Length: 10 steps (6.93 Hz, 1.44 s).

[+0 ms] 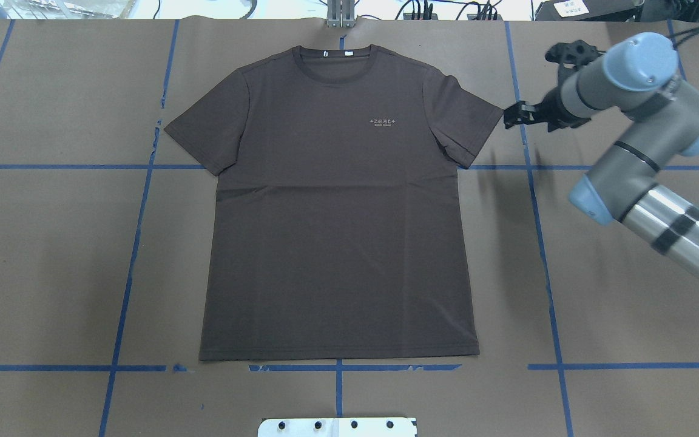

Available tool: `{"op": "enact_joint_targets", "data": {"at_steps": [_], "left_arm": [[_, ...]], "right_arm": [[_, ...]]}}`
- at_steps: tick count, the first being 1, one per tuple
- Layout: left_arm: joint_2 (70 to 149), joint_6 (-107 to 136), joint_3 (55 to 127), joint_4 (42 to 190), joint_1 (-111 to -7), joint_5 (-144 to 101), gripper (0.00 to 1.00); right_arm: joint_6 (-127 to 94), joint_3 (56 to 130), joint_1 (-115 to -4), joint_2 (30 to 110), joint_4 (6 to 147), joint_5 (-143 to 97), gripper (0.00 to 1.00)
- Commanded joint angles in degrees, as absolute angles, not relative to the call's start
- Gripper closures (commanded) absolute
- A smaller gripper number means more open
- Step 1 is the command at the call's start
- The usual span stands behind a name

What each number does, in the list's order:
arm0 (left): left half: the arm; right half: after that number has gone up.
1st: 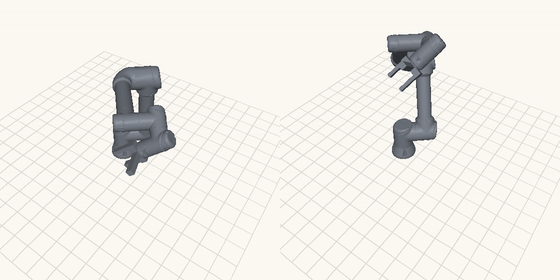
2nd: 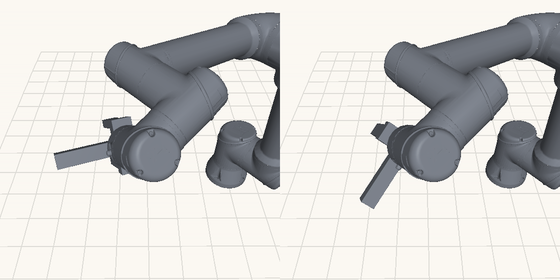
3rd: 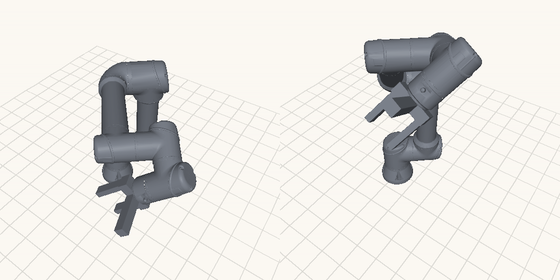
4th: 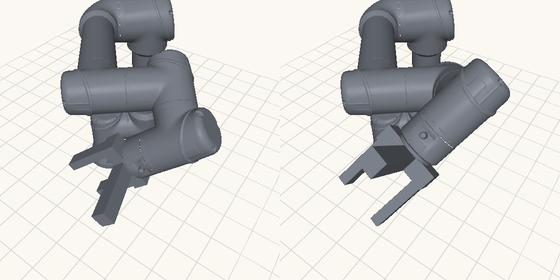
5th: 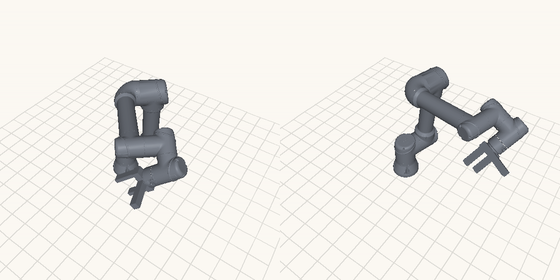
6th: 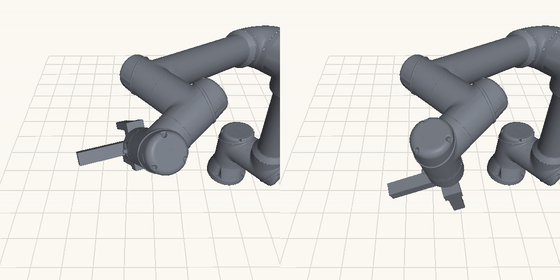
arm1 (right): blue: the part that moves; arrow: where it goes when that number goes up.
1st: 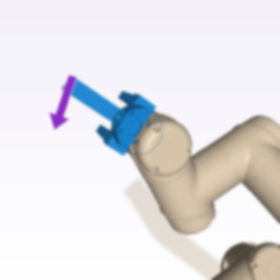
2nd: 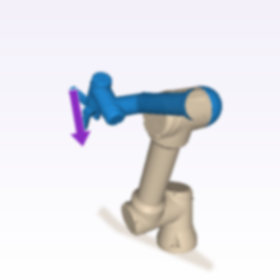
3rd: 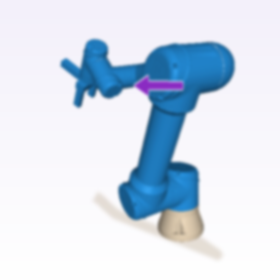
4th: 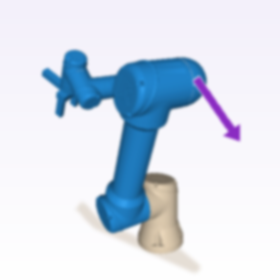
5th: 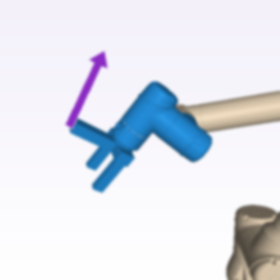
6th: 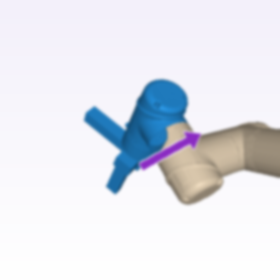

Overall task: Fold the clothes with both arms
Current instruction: 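Move the right gripper to the sleeve nearest it and grasp it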

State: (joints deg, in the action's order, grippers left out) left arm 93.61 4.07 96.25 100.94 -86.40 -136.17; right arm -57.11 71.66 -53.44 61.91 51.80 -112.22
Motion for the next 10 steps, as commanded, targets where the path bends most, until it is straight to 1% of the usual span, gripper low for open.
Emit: {"op": "enact_joint_targets", "data": {"at_steps": [1, 2, 3, 6, 7, 8, 10], "left_arm": [[93.78, 4.22, 96.33, 102.04, -86.40, -136.23, 0.00], [93.69, 4.04, 96.24, 102.04, -86.40, -136.14, 0.00], [93.78, 4.13, 96.24, 102.39, -86.40, -136.23, 0.00], [93.87, 4.13, 96.50, 102.48, -86.40, -136.32, 0.00], [93.78, 4.22, 97.03, 102.48, -86.40, -136.32, 0.00], [93.78, 4.22, 97.21, 102.48, -86.40, -136.32, 0.00], [93.78, 4.22, 97.21, 102.48, -86.40, -136.41, 0.00]], "right_arm": [[-65.15, 61.81, -52.91, 54.00, 46.06, -103.58, 0.08], [-67.04, 60.05, -52.74, 53.18, 45.97, -102.84, 0.12], [-67.06, 58.46, -52.73, 53.26, 45.97, -102.75, 0.19], [-67.59, 59.15, -51.77, 54.05, 46.05, -102.92, 0.20], [-67.59, 59.06, -51.42, 54.23, 46.05, -102.92, 0.24], [-67.50, 59.06, -50.72, 54.49, 46.05, -102.92, 0.30], [-67.59, 59.06, -50.71, 54.58, 46.05, -102.83, 0.50]]}}
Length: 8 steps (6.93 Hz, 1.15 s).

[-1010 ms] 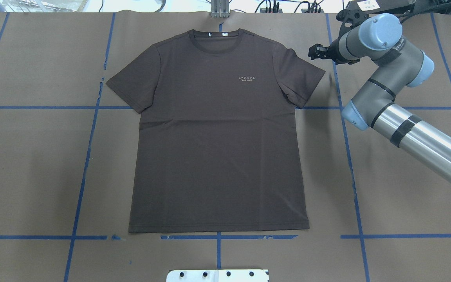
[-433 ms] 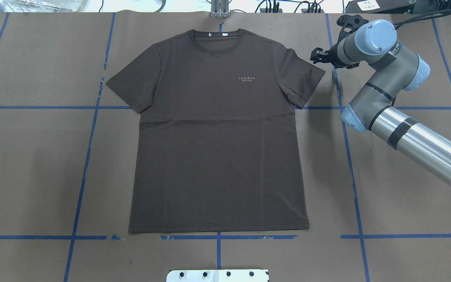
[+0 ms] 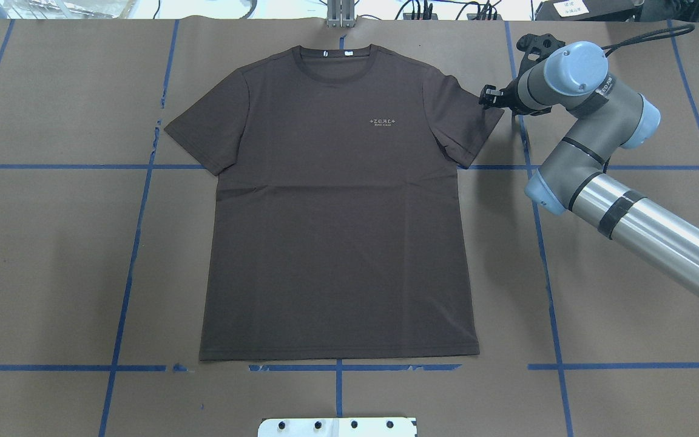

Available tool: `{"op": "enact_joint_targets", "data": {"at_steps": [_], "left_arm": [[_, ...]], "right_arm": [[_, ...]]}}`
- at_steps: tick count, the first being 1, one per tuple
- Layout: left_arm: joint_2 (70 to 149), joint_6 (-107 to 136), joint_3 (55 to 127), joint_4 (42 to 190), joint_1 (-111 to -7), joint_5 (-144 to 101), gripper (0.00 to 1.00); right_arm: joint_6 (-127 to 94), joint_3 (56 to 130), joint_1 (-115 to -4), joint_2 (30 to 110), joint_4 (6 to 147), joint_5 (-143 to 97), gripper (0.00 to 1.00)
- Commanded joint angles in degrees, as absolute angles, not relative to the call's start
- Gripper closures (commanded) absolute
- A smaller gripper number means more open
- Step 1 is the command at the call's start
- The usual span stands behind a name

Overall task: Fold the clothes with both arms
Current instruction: 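Move the right gripper to the sleeve nearest it and grasp it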

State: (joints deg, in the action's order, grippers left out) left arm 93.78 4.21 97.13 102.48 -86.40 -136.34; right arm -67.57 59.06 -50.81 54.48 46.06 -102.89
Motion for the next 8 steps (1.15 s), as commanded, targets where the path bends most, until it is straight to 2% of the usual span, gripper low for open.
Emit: {"op": "enact_joint_targets", "data": {"at_steps": [1, 2, 5, 7, 8], "left_arm": [[93.78, 4.22, 97.12, 102.48, -86.40, -136.41, 0.00], [93.78, 4.22, 97.21, 102.48, -86.40, -136.41, 0.00], [93.78, 4.22, 97.12, 102.48, -86.40, -137.19, 0.00], [93.78, 4.22, 97.21, 102.48, -86.40, -137.64, 0.00], [93.95, 4.31, 97.21, 102.48, -86.40, -137.72, 0.00]], "right_arm": [[-67.59, 59.15, -50.71, 54.67, 46.14, -102.83, 0.82], [-67.85, 59.32, -50.80, 54.41, 46.14, -102.83, 1.00], [-67.41, 59.76, -50.97, 54.49, 46.06, -102.92, 1.00], [-67.94, 64.23, -50.98, 53.71, 47.02, -103.09, 1.00], [-69.42, 66.86, -50.63, 50.83, 52.07, -103.10, 1.00]]}}
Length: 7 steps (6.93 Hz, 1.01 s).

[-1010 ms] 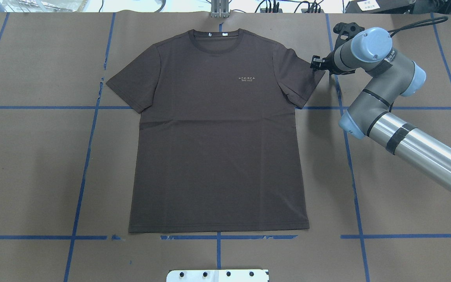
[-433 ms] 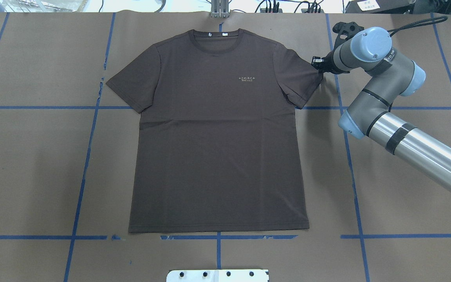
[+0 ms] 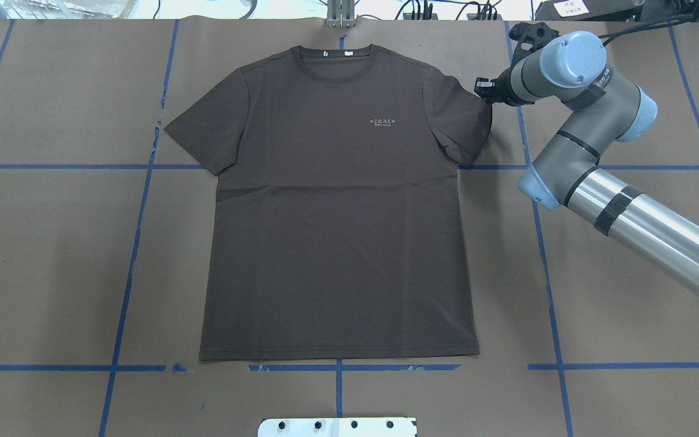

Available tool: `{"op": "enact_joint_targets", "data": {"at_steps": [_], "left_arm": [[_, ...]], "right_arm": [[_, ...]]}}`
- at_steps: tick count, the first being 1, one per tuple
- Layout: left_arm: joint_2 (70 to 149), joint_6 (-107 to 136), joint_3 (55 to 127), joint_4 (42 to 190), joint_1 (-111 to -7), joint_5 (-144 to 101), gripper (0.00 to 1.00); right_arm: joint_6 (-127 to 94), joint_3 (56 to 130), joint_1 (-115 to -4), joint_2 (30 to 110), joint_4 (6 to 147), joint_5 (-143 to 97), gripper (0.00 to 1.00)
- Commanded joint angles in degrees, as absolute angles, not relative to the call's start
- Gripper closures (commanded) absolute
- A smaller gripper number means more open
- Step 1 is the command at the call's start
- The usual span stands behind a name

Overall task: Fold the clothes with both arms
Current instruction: 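Move the right gripper to the sleeve nearest it and grasp it, then fold the sleeve inward onto the shirt body with the right gripper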

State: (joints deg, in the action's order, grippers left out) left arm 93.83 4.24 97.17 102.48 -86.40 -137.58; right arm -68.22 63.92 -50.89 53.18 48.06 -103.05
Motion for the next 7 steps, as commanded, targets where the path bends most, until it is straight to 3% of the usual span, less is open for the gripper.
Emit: {"op": "enact_joint_targets", "data": {"at_steps": [1, 3, 7], "left_arm": [[93.96, 4.31, 97.21, 102.48, -86.40, -138.59, 0.00], [93.96, 4.31, 97.21, 102.48, -86.40, -138.87, 0.00], [94.30, 7.03, 98.17, 102.48, -86.40, -138.96, 0.00]], "right_arm": [[-73.44, 68.54, -50.02, 47.49, 56.47, -103.10, 1.00], [-75.94, 62.01, -46.77, 40.38, 57.83, -102.83, 1.00], [-75.67, 53.28, -44.22, 35.43, 57.66, -99.59, 0.97]]}}
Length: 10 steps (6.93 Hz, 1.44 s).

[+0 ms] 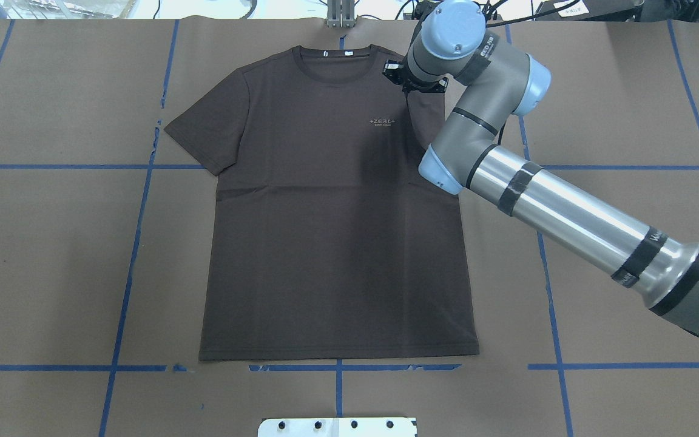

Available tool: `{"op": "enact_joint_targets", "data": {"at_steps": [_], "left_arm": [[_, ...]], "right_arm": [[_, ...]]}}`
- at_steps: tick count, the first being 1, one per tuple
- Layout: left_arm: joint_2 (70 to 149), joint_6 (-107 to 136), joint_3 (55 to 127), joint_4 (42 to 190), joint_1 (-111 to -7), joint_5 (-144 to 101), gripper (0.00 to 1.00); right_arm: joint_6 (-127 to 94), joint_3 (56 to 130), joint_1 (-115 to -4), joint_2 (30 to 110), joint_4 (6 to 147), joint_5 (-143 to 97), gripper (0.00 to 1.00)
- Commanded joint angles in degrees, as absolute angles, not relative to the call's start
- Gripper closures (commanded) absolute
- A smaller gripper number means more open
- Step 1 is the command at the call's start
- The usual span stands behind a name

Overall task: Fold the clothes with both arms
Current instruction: 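Fold the sleeve inward onto the shirt body with the right gripper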

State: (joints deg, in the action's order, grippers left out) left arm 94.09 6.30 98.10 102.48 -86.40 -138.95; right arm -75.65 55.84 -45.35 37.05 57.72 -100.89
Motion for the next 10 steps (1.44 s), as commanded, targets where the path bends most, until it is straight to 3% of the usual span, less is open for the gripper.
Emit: {"op": "enact_joint_targets", "data": {"at_steps": [1, 3, 5, 7, 10], "left_arm": [[95.26, 12.08, 97.91, 105.00, -86.14, -138.96, 0.00], [96.76, 30.58, 93.98, 122.69, -76.87, -138.34, 0.00], [105.35, 37.08, 84.50, 131.20, -69.82, -138.08, 0.02], [115.95, 43.29, 72.67, 131.48, -62.61, -135.80, 0.01], [118.74, 56.91, 71.72, 131.66, -55.55, -121.38, 0.04]], "right_arm": [[-75.67, 53.09, -44.12, 34.72, 57.57, -99.49, 0.05], [-75.67, 56.48, -44.21, 35.06, 57.66, -99.67, 0.00], [-75.41, 72.94, -44.65, 46.60, 57.66, -101.42, 0.00], [-75.15, 82.93, -46.48, 56.38, 57.75, -107.89, 0.00], [-67.86, 88.66, -48.08, 66.24, 53.55, -109.60, 0.00]]}}
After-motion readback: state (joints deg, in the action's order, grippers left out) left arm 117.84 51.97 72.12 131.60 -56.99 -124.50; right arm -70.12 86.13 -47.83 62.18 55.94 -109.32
